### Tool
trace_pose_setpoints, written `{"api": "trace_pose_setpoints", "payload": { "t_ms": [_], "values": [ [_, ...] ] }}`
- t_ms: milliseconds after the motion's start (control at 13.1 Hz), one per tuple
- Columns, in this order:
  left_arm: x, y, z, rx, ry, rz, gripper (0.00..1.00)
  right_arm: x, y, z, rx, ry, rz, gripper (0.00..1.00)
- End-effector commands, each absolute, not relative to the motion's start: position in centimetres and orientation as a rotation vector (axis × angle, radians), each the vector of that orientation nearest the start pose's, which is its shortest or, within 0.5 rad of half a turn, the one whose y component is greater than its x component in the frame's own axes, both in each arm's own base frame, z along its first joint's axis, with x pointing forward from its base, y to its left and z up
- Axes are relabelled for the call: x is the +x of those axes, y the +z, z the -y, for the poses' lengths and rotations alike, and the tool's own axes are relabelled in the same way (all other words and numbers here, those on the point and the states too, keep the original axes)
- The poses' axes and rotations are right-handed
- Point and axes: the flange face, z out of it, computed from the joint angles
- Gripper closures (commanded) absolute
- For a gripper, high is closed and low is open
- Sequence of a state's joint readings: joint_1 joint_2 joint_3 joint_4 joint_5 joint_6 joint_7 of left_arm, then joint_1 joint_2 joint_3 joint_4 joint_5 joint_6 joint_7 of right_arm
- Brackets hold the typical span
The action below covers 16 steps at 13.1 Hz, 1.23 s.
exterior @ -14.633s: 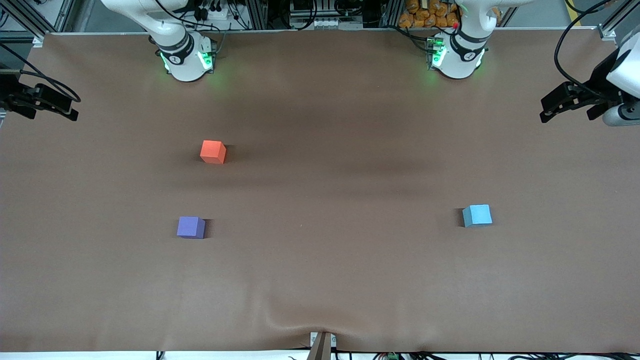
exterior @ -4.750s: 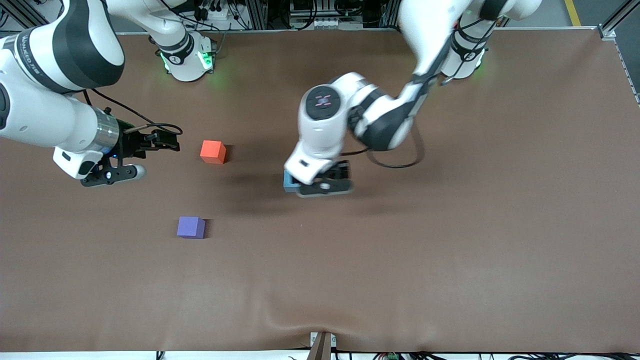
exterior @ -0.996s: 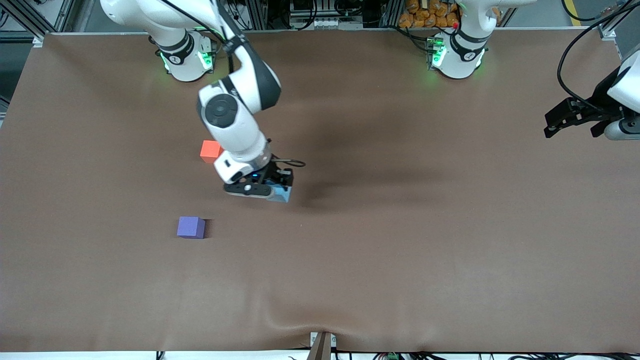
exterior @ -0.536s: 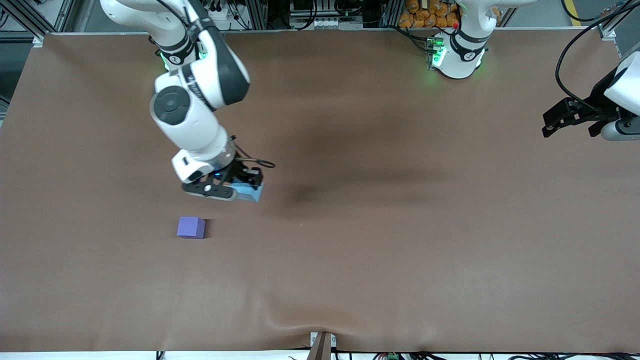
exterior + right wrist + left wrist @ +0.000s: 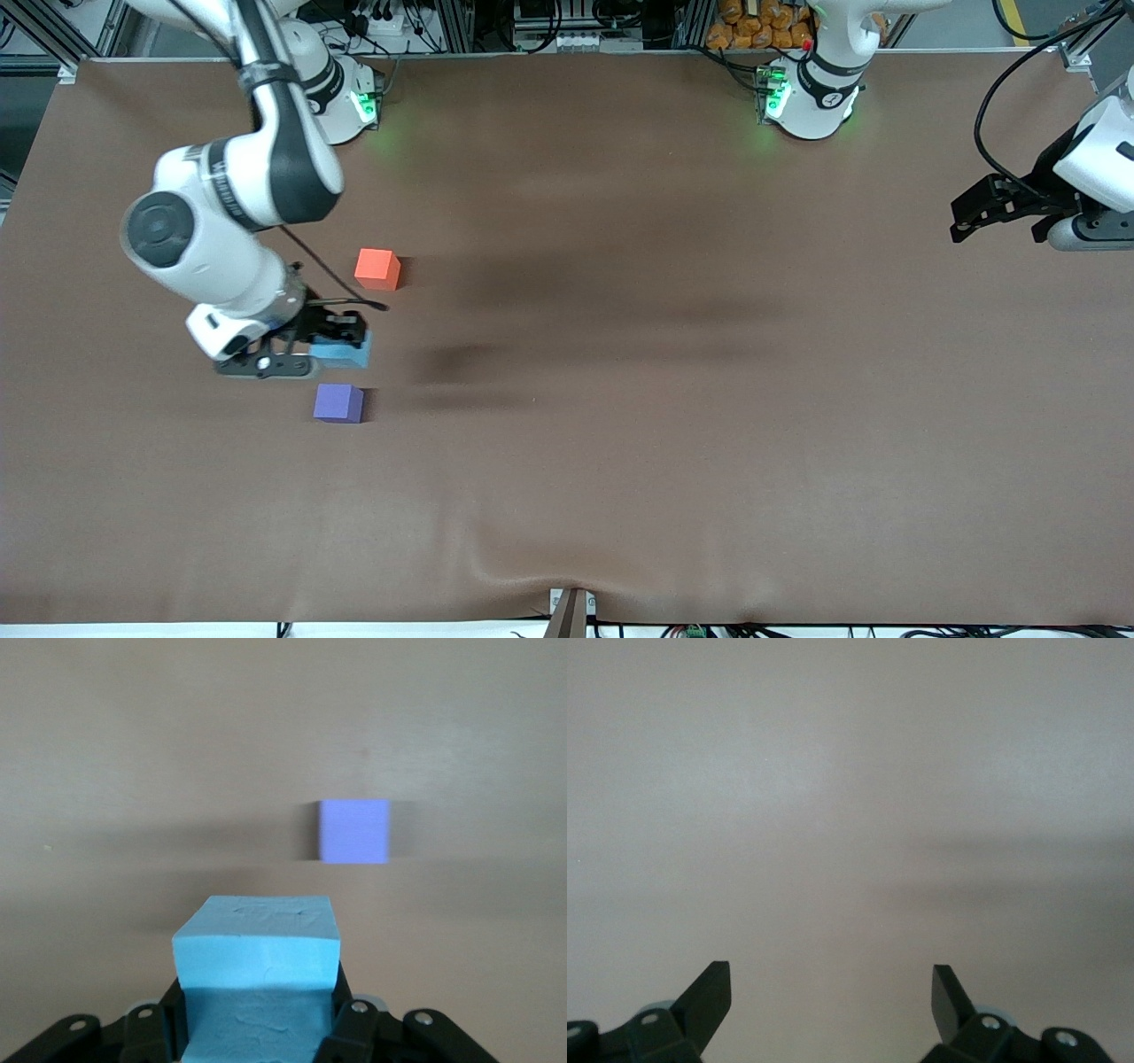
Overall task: Place blue block between orange and purple blocks
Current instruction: 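Carry the blue cube with the right gripper toward the orange cube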
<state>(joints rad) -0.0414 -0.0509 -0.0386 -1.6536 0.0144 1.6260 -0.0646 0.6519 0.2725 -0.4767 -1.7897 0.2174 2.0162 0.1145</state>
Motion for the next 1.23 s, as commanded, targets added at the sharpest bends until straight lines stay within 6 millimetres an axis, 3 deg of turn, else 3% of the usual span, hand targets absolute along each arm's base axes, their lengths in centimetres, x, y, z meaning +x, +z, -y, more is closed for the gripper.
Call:
{"api": "trace_pose_setpoints", "payload": {
  "t_ms": [0,153,230,919,1149],
  "values": [
    [53.5,62.0,4.4,-3.144,-0.026,-0.045,0.0,58.8,41.6,-8.6,-3.019,0.059,0.026,1.0],
    [53.6,61.9,4.4,-3.144,-0.024,-0.045,0.0,57.7,41.1,-5.3,-2.999,0.061,0.086,1.0],
    [53.6,61.9,4.4,-3.144,-0.024,-0.045,0.0,57.1,40.8,-4.7,-2.994,0.069,0.087,1.0],
    [53.8,61.7,4.0,-3.144,-0.019,-0.036,0.0,54.8,36.3,-4.2,-3.011,0.097,0.044,1.0],
    [53.8,61.6,4.1,-3.144,-0.017,-0.038,0.0,54.2,33.7,-4.4,-3.03,0.142,-0.093,1.0]
  ]
}}
